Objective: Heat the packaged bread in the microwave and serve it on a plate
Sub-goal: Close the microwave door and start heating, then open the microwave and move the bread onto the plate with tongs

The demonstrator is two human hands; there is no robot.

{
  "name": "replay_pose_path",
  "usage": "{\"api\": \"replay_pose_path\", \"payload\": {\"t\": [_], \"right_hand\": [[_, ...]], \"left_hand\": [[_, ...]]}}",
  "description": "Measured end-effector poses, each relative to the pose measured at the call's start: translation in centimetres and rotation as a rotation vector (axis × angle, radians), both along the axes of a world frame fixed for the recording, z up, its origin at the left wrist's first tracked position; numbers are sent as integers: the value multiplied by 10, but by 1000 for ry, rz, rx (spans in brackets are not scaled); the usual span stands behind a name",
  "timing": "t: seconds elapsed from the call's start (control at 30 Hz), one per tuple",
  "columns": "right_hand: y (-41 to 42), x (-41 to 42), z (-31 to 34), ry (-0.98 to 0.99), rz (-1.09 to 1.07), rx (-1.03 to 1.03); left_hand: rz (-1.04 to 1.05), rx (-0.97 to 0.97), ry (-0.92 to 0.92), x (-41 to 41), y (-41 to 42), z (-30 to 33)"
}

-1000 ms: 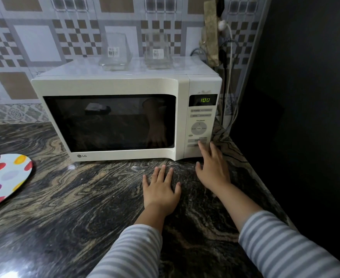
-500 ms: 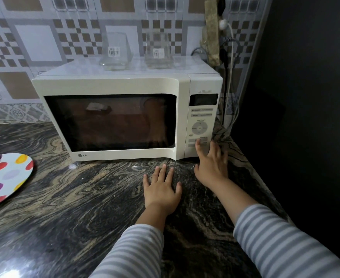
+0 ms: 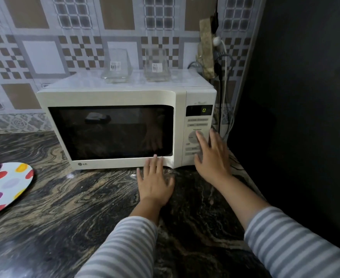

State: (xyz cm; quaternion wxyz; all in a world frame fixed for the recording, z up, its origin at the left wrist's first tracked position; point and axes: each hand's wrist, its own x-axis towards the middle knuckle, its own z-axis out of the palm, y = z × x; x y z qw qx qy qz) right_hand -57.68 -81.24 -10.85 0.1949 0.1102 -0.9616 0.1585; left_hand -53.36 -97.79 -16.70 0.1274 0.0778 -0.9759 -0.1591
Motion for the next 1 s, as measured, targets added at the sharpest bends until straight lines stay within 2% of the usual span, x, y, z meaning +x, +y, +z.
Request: {"api": "replay_pose_path", "payload": {"t": [0.13,0.2,0.3,0.47,0.6,0.8,1.0], "right_hand": [[0,-12,44,187,77,-20],[-1,-20,61,267,93,-23],[-3,-35,89,312,106,1],[-11,-60,127,218,139,98],[-17,-76,135,142,167,169],[-12,-83,127,244,255,176],[-5,-90,130,165,313,197]], "left_hand": [[45,-43,374,-23,-8,59],[43,-82,482,-34,-8,89],[37,-156,488,-50,-7,129],[32,-247,412,-73,-3,166],[62,-291,384,-78,-2,167],[101,-337,428,-81,-1,161],[117,-376,477,-78,1,159]]}}
